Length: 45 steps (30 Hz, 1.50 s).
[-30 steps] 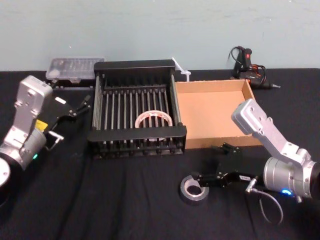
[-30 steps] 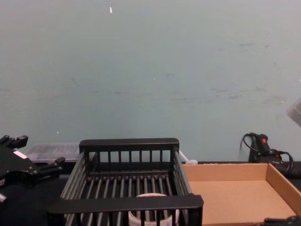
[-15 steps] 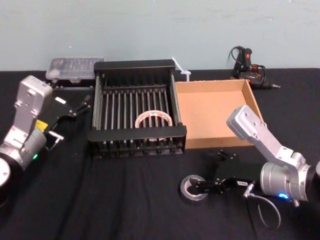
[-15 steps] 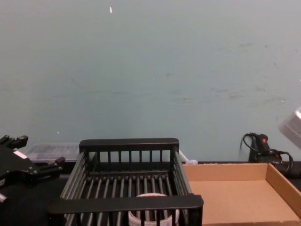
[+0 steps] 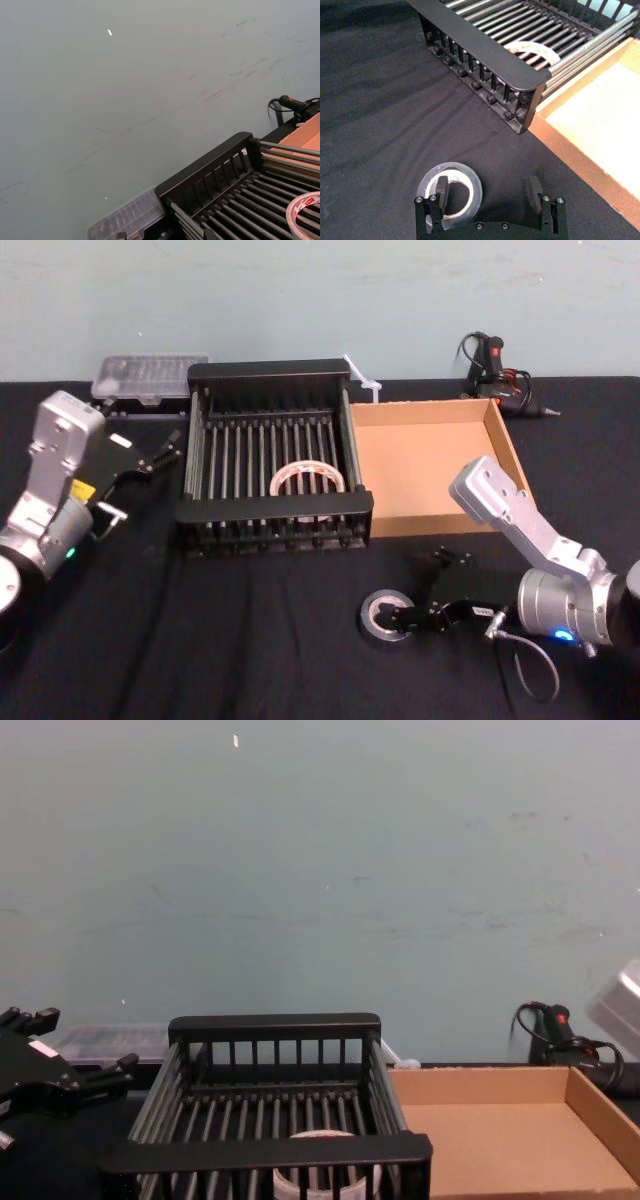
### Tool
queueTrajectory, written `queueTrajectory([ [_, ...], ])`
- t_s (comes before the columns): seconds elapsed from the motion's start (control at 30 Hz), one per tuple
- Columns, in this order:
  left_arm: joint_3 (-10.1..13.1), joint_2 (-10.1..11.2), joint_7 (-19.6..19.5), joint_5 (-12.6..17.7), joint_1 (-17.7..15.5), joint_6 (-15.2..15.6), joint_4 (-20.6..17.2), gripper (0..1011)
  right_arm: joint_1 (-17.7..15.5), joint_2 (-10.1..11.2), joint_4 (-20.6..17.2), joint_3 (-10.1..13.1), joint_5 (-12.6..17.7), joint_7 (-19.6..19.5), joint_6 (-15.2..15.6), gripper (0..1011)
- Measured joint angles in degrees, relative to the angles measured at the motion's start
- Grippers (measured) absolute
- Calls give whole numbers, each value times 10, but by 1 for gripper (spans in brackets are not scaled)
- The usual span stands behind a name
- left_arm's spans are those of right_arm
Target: Pick up the white tape and place it into the black box , Pick up the silver tape and place it into the brown box.
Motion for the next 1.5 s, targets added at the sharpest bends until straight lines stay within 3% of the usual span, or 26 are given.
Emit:
queueTrajectory([
  [1.33,0,0,0,0,0,0,0,1001,10,-11,24,-6,-3,0,6,1000],
  [1.5,0,0,0,0,0,0,0,1001,10,-11,24,-6,-3,0,6,912],
])
